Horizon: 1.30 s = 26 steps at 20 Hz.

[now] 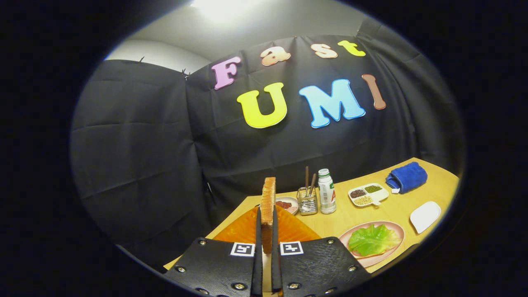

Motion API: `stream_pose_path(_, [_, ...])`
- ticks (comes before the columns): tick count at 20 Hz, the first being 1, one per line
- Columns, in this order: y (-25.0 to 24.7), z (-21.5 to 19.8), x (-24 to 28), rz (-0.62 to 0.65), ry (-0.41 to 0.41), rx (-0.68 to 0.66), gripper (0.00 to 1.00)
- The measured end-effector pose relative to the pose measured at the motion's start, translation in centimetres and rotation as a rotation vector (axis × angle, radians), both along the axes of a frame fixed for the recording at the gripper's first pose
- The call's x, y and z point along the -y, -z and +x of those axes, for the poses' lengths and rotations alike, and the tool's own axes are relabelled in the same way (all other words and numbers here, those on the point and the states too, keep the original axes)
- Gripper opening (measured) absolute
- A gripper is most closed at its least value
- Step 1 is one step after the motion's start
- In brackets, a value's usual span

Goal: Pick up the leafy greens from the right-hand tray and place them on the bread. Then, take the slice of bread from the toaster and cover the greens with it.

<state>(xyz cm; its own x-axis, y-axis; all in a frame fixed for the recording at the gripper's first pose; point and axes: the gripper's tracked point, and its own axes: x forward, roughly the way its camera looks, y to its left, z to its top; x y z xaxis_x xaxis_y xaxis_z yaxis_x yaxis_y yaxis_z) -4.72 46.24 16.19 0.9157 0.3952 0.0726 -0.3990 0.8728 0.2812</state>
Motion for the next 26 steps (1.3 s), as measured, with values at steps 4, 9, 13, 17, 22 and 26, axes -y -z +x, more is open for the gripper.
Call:
stream_pose_path(4, [2.1, 1.5, 4.4, 0.007, 0.080, -0.042, 0.08])
stream_pose_path(9, [7.4, 3.1, 8.3, 0.025, 0.145, -0.159, 0.08])
stream_pose_path(13, [10.7, 4.2, 9.4, 0.027, 0.167, -0.233, 0.08])
stream_pose_path(17, [13.5, 5.2, 11.2, -0.012, 0.220, -0.273, 0.08])
stream_pose_path(22, [16.1, 5.7, 14.0, -0.064, 0.295, -0.297, 0.08])
stream_pose_path(26, [17.4, 5.9, 15.6, -0.085, 0.330, -0.300, 0.08])
